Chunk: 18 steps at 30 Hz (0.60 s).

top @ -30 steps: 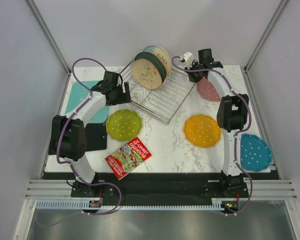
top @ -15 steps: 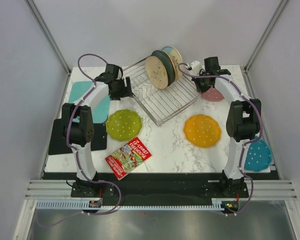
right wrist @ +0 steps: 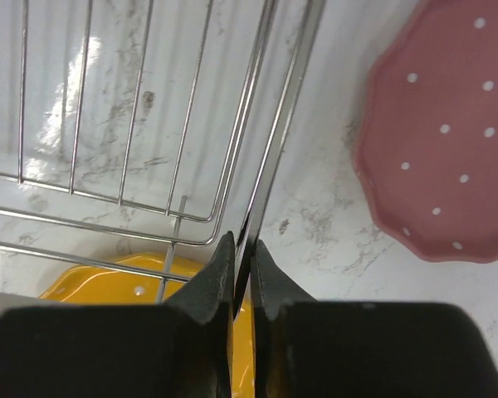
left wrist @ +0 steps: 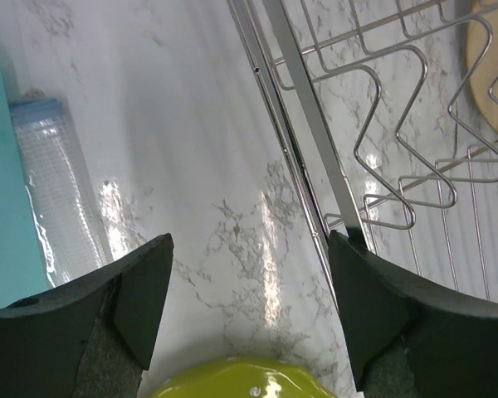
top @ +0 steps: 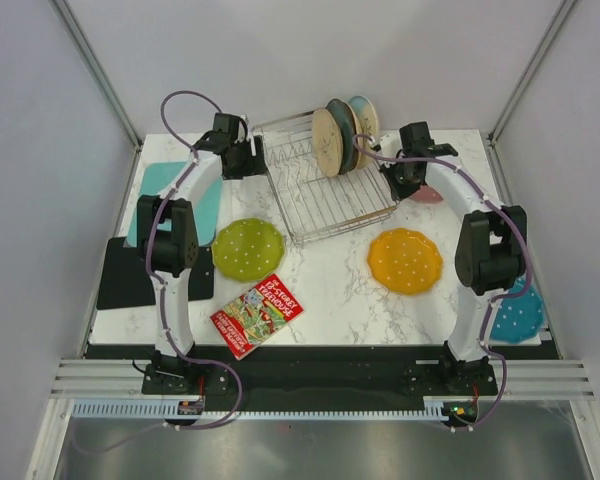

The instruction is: Load the plates into the dish rack

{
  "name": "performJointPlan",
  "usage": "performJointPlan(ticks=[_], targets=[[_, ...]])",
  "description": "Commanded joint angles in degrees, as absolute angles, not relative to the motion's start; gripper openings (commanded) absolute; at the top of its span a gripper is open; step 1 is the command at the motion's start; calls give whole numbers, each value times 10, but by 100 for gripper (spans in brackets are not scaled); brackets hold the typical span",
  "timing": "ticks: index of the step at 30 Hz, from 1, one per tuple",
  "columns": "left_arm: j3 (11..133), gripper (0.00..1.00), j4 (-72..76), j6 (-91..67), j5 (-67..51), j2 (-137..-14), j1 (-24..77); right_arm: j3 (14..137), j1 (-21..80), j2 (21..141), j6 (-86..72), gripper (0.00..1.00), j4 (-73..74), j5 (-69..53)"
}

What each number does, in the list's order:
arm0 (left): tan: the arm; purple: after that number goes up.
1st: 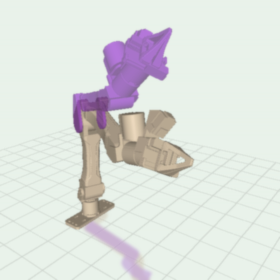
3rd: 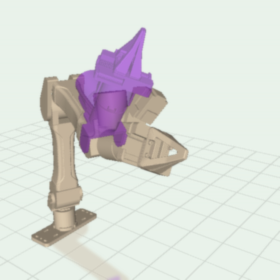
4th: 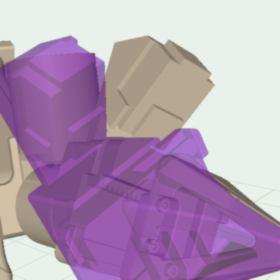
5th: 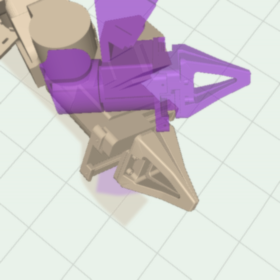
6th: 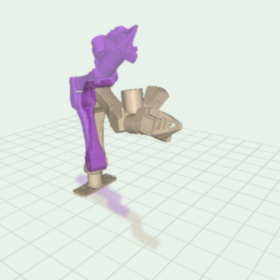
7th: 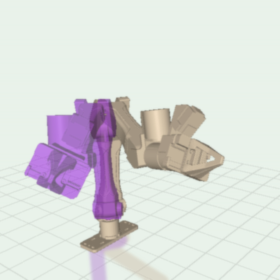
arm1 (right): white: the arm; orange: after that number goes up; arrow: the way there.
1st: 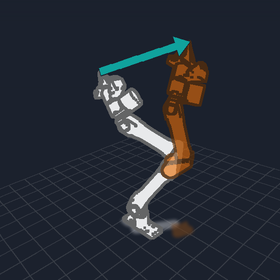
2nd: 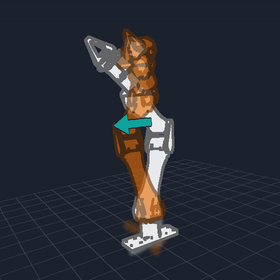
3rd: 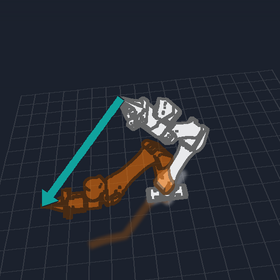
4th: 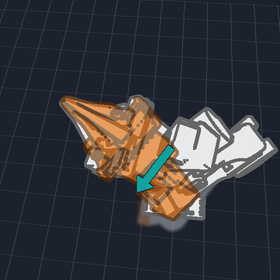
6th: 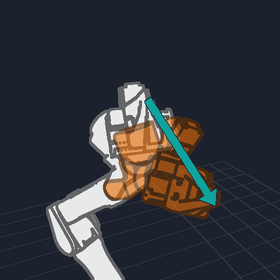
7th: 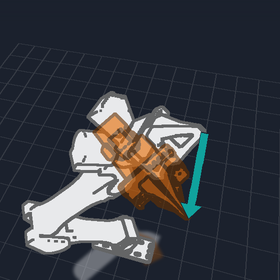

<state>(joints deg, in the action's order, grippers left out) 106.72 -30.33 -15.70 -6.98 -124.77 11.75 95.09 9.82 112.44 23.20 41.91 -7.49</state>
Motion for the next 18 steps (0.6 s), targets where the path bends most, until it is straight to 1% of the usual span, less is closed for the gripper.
performJointPlan(ticks=[1,2,5,11,13,14,18], targets=[[1133,84,-185,-147,-156,-1273,170,950,185,1081,218,16,460,-231],[1142,84,-183,-146,-153,-1277,177,947,189,1080,215,23,461,-233],[1158,84,-176,-144,-146,-1294,191,936,199,1073,212,28,461,-235],[1184,84,-166,-134,-134,-1317,214,922,206,1060,207,29,451,-214],[1184,84,-165,-134,-133,-1318,218,925,205,1060,209,28,443,-187],[1182,84,-166,-133,-133,-1317,220,928,203,1061,212,26,442,-179],[1177,84,-167,-132,-141,-1312,227,947,179,1076,207,26,431,-163]])
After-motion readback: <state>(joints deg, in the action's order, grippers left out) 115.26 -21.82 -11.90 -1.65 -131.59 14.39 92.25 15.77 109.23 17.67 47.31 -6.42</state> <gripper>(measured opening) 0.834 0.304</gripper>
